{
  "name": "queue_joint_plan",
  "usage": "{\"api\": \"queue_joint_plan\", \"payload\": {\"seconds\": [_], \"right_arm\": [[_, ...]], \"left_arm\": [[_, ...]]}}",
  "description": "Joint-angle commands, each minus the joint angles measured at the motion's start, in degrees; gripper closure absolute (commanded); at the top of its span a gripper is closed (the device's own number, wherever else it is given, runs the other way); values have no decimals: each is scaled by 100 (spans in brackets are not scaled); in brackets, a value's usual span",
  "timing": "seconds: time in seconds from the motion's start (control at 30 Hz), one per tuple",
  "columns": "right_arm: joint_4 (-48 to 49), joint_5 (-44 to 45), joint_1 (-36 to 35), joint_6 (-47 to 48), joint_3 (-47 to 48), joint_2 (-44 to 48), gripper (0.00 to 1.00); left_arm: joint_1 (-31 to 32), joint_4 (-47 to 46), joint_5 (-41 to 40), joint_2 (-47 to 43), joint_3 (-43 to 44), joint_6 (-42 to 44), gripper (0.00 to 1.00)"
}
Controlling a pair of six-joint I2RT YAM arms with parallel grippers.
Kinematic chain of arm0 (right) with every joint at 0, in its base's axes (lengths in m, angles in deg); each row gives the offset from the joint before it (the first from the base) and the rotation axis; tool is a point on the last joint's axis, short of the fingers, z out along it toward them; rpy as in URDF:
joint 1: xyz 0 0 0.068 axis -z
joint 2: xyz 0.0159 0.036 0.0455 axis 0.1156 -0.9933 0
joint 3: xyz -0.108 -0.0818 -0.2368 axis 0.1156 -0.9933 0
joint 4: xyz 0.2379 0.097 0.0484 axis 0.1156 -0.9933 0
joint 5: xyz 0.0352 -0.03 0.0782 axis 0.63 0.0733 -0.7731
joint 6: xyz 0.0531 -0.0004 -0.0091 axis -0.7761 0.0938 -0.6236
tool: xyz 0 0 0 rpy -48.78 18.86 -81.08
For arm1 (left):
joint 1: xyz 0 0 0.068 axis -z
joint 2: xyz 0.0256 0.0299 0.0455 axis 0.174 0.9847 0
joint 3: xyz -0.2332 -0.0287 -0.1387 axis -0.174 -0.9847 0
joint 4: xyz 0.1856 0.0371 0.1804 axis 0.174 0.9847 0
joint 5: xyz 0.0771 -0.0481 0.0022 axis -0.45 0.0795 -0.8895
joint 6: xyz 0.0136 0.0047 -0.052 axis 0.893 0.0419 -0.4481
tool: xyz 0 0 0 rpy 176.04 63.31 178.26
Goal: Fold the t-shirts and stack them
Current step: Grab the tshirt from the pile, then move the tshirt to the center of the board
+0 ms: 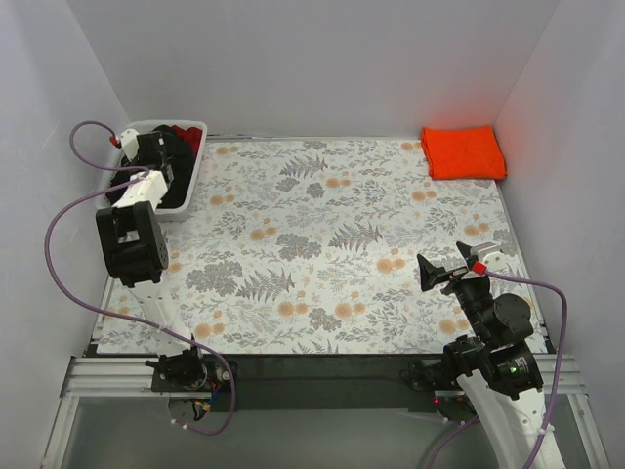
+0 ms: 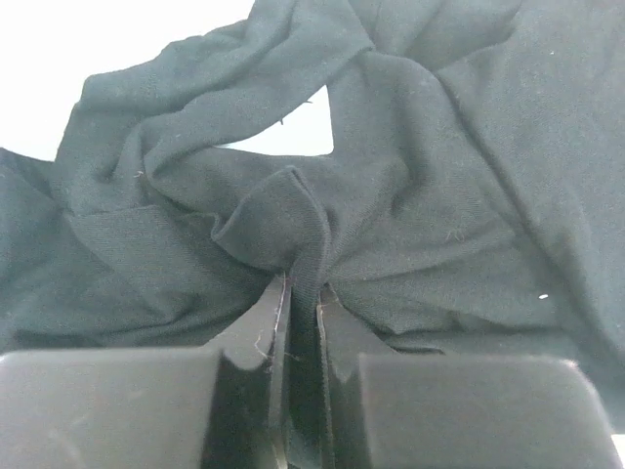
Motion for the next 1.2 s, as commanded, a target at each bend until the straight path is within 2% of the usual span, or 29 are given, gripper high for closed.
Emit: {"api": "queue_joint_plan", "payload": {"seconds": [0.0, 0.17, 0.27, 0.3, 0.37, 0.5, 0.7, 0.8, 0.9, 1.0, 1.03, 1.07, 1.13, 1.17], "right_arm": [[157, -79, -24, 33, 57, 181, 2], [165, -158, -33, 50, 66, 181, 2], [165, -97, -33, 59, 66, 181, 2], [157, -79, -33, 59, 66, 181, 2], [165, -44, -33, 59, 66, 181, 2], [165, 27, -33, 59, 75, 181, 2], [113, 158, -24, 50, 145, 181, 2], [43, 202, -33, 41, 250, 6, 2], [-124, 290, -24, 41, 496, -214, 2], [-309, 185, -24, -37, 872, -547, 2], [-361, 115, -33, -46, 979, -653, 2], [-440, -181, -33, -46, 1102, -881, 2], [-502, -561, -33, -107, 1410, -1154, 2], [-546, -806, -33, -108, 1489, -1443, 2]], "left_arm": [[-33, -131, 1, -595, 114, 74, 100], [326, -220, -78, -1560, 324, 451, 100], [984, -359, -210, -1992, 421, 951, 100], [1430, -482, -175, -2289, 439, 1109, 100], [1819, -562, 149, -2502, 597, 1242, 100], [3021, -518, 624, -2854, 1001, 1751, 100], [3789, -466, 1344, -3443, 1064, 1902, 100], [3869, -395, 1504, -3750, 662, 1815, 100], [3878, -491, 1251, -4102, 81, 1875, 100], [3869, -658, 907, -4410, -1016, 1946, 99], [3869, -676, 663, -4463, -1577, 1928, 70], [3869, -659, 556, -4576, -1904, 1780, 56], [3869, -598, 223, -4700, -2432, 1482, 31], [3869, -528, 177, -4788, -2922, 1323, 29]]}}
